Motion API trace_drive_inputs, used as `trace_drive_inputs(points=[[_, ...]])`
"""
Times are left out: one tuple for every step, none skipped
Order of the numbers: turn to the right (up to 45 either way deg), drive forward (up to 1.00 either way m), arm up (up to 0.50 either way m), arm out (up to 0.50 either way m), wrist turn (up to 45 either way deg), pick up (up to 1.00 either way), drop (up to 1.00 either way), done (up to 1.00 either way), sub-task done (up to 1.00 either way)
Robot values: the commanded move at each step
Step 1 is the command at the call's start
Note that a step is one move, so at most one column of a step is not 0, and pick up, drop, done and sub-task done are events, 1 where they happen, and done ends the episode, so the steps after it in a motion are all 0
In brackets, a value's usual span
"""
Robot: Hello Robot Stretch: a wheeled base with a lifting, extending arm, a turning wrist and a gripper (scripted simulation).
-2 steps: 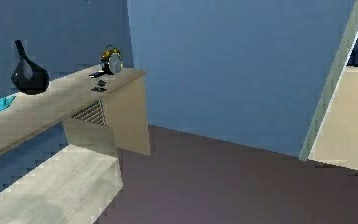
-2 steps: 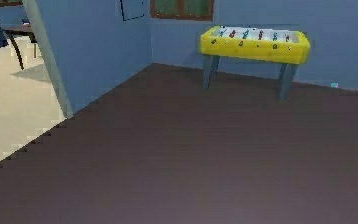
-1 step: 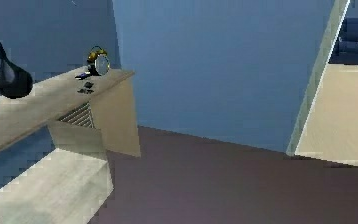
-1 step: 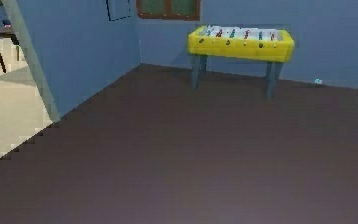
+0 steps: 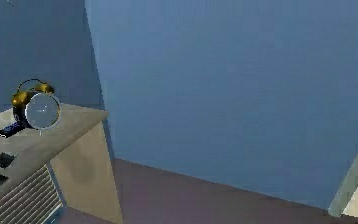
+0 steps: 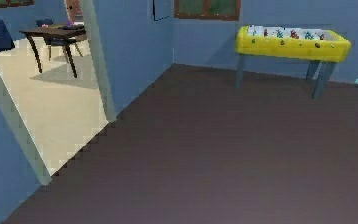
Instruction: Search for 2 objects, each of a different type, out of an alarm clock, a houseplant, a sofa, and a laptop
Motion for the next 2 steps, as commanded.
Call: trace_drive_inputs(points=[[-33.0, 0.0, 0.0, 0.0, 0.0, 0.0, 0.0, 0.0, 0.0], [0.0, 0.0, 0.0, 0.0, 0.0, 0.0, 0.0, 1.0, 0.0]])
